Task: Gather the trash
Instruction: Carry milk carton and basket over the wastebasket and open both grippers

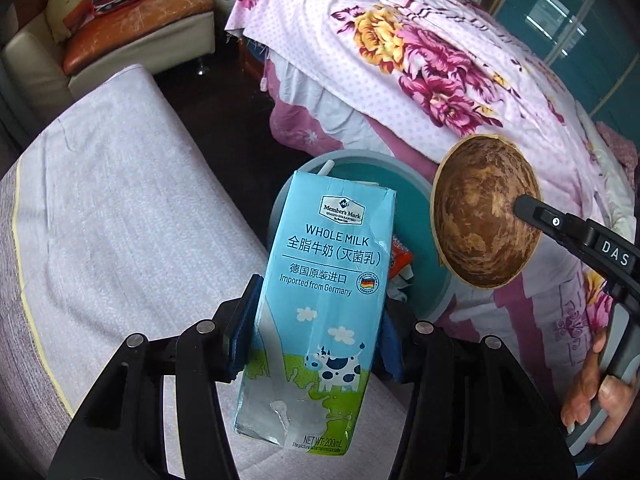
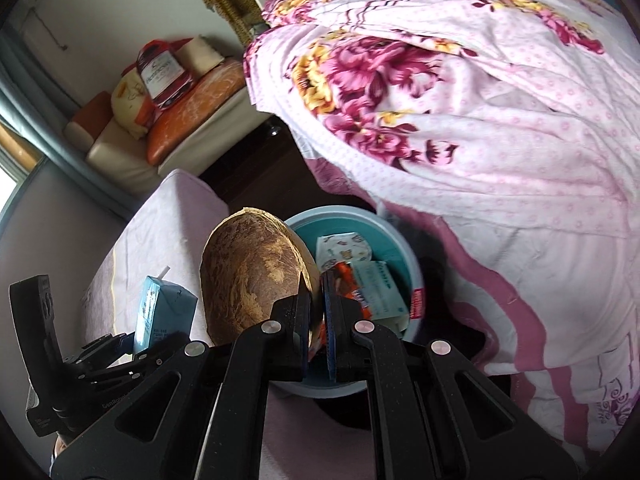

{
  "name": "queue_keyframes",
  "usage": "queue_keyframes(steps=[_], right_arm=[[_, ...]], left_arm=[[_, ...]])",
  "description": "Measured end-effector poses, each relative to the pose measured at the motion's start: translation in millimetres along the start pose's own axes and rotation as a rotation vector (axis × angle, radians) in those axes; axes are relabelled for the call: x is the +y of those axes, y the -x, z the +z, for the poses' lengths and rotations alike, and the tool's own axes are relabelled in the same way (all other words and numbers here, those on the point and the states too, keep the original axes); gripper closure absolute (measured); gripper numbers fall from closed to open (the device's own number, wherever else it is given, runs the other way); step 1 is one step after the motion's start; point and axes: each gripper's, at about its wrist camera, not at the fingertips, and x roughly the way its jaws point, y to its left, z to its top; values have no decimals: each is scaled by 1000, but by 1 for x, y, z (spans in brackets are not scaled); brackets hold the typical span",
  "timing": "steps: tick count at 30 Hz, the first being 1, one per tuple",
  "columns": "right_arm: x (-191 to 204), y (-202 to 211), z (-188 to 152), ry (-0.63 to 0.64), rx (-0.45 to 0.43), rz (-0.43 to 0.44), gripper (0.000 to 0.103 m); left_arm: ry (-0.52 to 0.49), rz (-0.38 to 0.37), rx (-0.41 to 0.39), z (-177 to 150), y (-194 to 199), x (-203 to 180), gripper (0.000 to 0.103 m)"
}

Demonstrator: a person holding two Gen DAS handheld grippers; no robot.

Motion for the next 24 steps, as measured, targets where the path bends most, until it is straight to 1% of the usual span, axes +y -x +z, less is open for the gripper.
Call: queue_keyframes(steps=[4,10,24], right_arm=[[-13,-3,1,-15,7,-21,96],[-21,-3,3,-12,4,-63,96],[-26,-18,7,1,20,-133,96]], left_arm=[[-15,-6,6,9,-12,-11,50],[-17,-27,24,16,-30,-21,50],[19,-76,41,25,-58,-24,49]])
